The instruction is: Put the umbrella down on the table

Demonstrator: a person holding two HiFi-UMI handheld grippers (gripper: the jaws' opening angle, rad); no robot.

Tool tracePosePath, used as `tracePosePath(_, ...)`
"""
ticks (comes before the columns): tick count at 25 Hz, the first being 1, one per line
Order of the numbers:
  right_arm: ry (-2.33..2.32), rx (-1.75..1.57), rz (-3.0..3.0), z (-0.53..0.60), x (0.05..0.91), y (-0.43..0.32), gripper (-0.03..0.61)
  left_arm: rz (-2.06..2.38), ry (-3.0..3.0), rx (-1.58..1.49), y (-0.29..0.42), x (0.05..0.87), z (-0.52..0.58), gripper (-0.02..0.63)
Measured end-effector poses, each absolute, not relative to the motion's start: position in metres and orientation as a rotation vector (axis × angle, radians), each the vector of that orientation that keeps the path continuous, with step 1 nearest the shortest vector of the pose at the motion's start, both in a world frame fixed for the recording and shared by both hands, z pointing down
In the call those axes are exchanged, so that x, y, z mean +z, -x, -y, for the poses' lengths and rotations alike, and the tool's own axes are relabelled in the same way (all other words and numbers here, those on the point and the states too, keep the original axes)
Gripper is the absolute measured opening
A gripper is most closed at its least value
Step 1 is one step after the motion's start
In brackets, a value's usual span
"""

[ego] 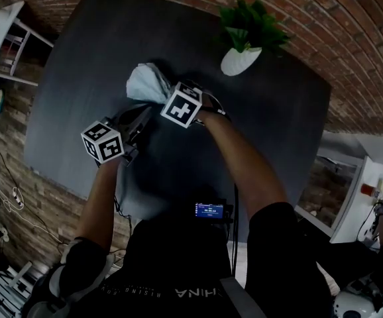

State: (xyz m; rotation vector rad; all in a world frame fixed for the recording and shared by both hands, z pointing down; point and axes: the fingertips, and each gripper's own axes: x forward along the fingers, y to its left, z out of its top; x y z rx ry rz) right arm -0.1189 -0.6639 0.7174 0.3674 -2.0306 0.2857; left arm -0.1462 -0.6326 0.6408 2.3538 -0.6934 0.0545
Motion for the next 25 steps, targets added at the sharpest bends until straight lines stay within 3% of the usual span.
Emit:
tracePosePath(17,-0.345,0.278,2.051,0.661,0.718,0.119,0.305,0.68,-2.371,0.043,0.14,0.63,0.626,0.002)
tracePosePath(21,-0.353,0.286,2.067,0.66,0.71,0.119,0.362,0.684,-2.38,0.04,0.143,0.623,0.622,0.002)
tracePosePath(25,-0.405,0.294,2.095,0.662,0.699,0.113,0.362,0.687,-2.389,0.041,0.143,0.618,0.618,0.002)
